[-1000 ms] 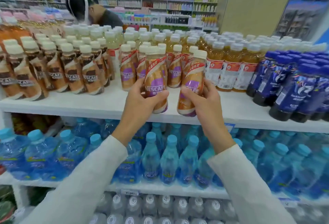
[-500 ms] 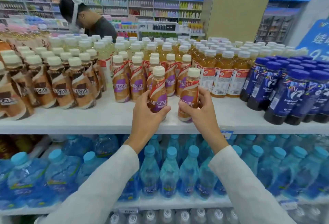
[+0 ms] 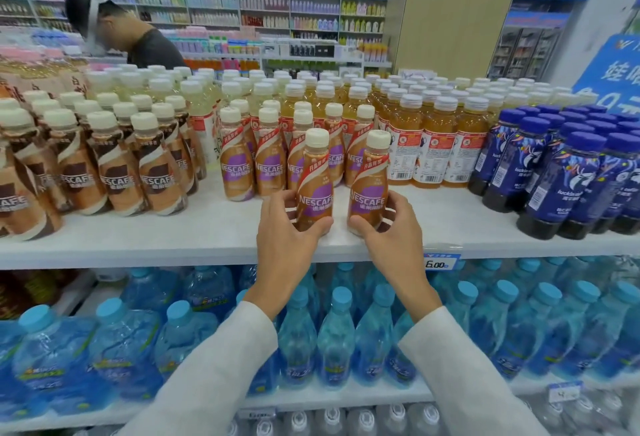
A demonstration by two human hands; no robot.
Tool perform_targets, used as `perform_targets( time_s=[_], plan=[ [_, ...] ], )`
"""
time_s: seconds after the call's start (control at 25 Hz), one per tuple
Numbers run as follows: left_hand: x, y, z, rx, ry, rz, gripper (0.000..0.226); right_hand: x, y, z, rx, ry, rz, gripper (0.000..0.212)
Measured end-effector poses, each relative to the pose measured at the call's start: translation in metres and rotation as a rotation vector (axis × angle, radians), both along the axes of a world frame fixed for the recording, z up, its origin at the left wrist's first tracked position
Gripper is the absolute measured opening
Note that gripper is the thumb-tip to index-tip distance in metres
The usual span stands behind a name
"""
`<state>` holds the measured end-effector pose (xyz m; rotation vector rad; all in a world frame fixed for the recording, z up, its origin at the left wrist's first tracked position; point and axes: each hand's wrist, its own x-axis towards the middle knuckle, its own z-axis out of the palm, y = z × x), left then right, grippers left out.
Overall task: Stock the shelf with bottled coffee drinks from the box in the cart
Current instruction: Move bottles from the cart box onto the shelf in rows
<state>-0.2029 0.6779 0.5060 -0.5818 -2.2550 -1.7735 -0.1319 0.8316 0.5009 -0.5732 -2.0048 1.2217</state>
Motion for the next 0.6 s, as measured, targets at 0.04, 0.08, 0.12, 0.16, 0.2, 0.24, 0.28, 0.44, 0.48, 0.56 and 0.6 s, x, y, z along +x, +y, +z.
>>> perform_targets(
  time_s=[0.04,0.08,0.12,0.16,0.2,0.24,0.28,0.44,0.48,0.56,0.6],
  plan=[
    [-0.001,-0.001,0.001,0.001,-0.003,-0.018,0.07,0.0,0.003,0.002,-0.028,-0.01,0.062,0.069],
    [-0.002,-0.001,0.001,0.001,-0.004,-0.029,0.071,0.0,0.005,0.004,-0.05,-0.011,0.118,0.068],
    [-0.002,-0.001,0.001,0.001,-0.002,-0.036,0.071,0.001,0.006,0.007,-0.062,-0.007,0.163,0.067],
    [-0.001,-0.001,0.001,0.003,0.0,-0.042,0.071,0.002,0.005,0.007,-0.061,-0.001,0.192,0.066],
    [0.0,0.0,0.0,0.007,0.002,-0.046,0.071,0.004,0.004,0.007,-0.057,0.004,0.203,0.066],
    [0.001,0.0,-0.001,0.011,0.006,-0.046,0.071,0.005,0.001,0.006,-0.057,0.011,0.197,0.066],
    [0.002,0.001,-0.001,0.01,0.01,-0.042,0.071,0.005,-0.002,0.005,-0.059,0.025,0.173,0.068],
    [0.002,0.006,-0.001,-0.003,0.014,-0.039,0.071,0.003,-0.012,0.002,-0.036,0.076,0.08,0.067],
    [0.002,0.008,-0.001,-0.005,0.009,-0.038,0.071,0.002,-0.012,0.002,-0.033,0.079,0.08,0.066],
    [0.002,0.012,-0.001,-0.008,-0.004,-0.019,0.071,0.001,-0.009,0.002,-0.028,0.075,0.084,0.065],
    [0.002,0.014,-0.001,-0.011,-0.007,-0.006,0.07,0.0,-0.007,0.002,-0.018,0.064,0.08,0.065]
  ],
)
